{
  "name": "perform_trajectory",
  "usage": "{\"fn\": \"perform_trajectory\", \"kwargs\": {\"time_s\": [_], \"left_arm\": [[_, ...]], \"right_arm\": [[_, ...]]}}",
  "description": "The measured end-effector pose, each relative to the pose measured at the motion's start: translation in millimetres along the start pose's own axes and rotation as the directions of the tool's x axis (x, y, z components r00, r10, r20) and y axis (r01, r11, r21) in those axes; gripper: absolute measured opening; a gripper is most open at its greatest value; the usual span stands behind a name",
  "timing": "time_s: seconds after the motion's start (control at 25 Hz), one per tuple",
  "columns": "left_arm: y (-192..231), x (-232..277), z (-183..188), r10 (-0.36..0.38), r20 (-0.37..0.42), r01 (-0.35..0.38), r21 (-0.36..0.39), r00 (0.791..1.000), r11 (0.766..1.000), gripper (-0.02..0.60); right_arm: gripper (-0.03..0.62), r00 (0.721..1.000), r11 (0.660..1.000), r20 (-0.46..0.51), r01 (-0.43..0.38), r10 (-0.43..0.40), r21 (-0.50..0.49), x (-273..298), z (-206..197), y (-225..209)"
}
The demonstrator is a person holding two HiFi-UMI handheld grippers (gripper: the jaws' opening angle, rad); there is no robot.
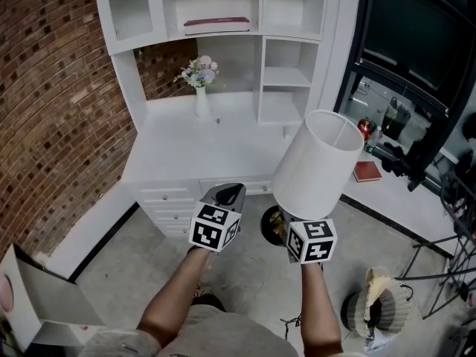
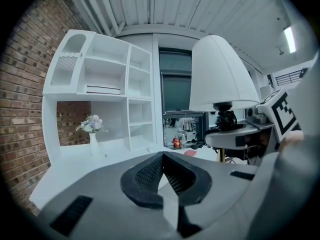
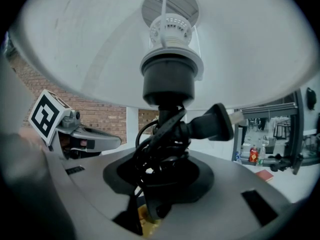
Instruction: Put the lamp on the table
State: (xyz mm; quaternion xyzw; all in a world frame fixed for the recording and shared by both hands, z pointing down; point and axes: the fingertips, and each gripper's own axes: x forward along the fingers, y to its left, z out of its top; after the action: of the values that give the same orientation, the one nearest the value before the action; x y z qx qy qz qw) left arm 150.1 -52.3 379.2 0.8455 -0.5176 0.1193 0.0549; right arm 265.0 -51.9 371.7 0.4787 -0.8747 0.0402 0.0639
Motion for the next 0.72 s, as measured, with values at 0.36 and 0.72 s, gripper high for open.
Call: {"fn": "perform_trajectory", "kwargs": {"time_s": [0.36, 0.72], "left_arm": [[44.6, 26.7, -9.8, 0.02, -0.001, -0.02, -0.032, 1.0, 0.999, -0.003], [138.1, 58.5, 0.2, 0.064, -0.007, -0.064, -0.043, 0.998, 0.997, -0.003]], "right_arm": [[0.135, 0.999, 1.0, -0.018, -0.028, 0.028, -0.012, 50.5, -8.0, 4.7], [0.135, 0.996, 0.997, -0.039, -0.077, 0.076, -0.011, 146.2, 6.7, 19.4]]}}
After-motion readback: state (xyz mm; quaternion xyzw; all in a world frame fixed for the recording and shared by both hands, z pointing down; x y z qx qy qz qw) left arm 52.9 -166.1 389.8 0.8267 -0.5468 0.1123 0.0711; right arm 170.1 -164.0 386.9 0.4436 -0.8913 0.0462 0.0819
